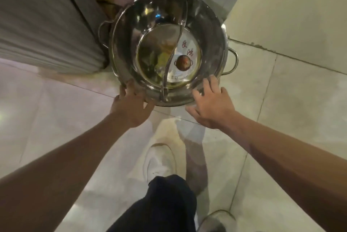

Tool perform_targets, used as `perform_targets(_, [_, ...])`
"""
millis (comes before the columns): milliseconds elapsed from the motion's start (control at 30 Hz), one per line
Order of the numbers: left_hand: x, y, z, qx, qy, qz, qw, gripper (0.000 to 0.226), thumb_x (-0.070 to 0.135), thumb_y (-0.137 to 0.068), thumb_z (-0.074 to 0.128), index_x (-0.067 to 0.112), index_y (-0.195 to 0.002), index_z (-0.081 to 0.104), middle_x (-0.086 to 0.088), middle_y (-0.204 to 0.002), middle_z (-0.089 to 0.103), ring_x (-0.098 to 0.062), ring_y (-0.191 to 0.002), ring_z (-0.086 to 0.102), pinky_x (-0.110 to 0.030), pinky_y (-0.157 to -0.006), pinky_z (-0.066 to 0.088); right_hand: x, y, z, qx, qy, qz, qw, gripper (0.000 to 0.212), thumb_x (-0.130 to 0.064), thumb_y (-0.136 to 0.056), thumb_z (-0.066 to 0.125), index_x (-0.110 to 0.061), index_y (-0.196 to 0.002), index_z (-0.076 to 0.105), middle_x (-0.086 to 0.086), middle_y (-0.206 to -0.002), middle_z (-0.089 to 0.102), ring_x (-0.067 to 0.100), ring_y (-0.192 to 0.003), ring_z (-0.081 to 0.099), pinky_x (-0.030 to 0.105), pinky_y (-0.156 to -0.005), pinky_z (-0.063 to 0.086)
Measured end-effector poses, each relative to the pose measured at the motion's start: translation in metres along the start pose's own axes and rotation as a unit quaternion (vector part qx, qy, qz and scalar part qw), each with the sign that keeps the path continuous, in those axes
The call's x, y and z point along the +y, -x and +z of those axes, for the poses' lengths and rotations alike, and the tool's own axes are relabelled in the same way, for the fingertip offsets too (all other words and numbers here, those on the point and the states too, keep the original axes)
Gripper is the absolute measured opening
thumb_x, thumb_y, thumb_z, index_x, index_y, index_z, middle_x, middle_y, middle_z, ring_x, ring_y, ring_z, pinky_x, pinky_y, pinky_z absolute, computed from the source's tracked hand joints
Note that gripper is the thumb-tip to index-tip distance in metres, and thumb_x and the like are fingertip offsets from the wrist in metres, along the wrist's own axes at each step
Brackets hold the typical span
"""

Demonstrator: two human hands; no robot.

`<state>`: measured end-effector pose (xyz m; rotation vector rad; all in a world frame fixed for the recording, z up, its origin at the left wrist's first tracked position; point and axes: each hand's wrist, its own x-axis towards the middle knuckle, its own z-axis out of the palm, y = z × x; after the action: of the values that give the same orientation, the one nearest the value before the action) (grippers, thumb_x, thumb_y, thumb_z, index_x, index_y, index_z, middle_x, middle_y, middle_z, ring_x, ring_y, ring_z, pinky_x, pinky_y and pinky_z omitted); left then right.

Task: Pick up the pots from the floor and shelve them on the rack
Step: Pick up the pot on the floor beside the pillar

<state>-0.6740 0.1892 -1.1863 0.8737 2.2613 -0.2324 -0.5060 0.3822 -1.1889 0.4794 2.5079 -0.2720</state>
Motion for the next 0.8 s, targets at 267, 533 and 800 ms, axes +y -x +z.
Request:
perform_targets(267, [0.053, 0.075, 0.032, -0.053, 0.062, 0.050, 0.995, 0.047, 0.062, -0.094, 0.035, 0.034, -0.129, 0.050, -0.005, -0.141, 0.044, -0.031, -0.115, 0.057, -0.044, -0.091, 0.050, 0.052, 0.057, -0.003, -0.040, 0.054, -0.051, 0.996, 0.074, -0.070, -0.087, 0.018, -0.022, -0.123, 0.061, 0.017, -0.158, 0.028, 0.039, -0.146, 0.015, 0.049, -0.097, 0.044])
perform_targets(533, [0.017, 0.043, 0.009, 0.152, 0.065, -0.082, 0.983, 0.074, 0.056, -0.086, 0.060, 0.015, -0.144, 0.037, -0.020, -0.150, 0.034, -0.046, -0.128, 0.041, -0.058, -0.098, 0.040, 0.086, 0.043, 0.008, 0.097, -0.021, 0.118, 0.988, 0.073, -0.055, -0.090, 0.056, -0.023, -0.151, 0.032, 0.023, -0.152, 0.030, 0.049, -0.130, 0.034, 0.060, -0.099, 0.041])
perform_targets(800, [0.012, 0.025, 0.008, 0.154, 0.247, -0.104, 0.951, 0.090, 0.047, -0.081, 0.075, 0.012, -0.150, 0.028, -0.025, -0.144, 0.029, -0.051, -0.128, 0.037, -0.059, -0.109, 0.033, 0.106, 0.019, 0.001, 0.089, -0.196, 0.144, 0.966, 0.091, -0.057, -0.092, 0.058, -0.017, -0.158, 0.010, 0.026, -0.139, 0.036, 0.049, -0.118, 0.046, 0.054, -0.097, 0.046])
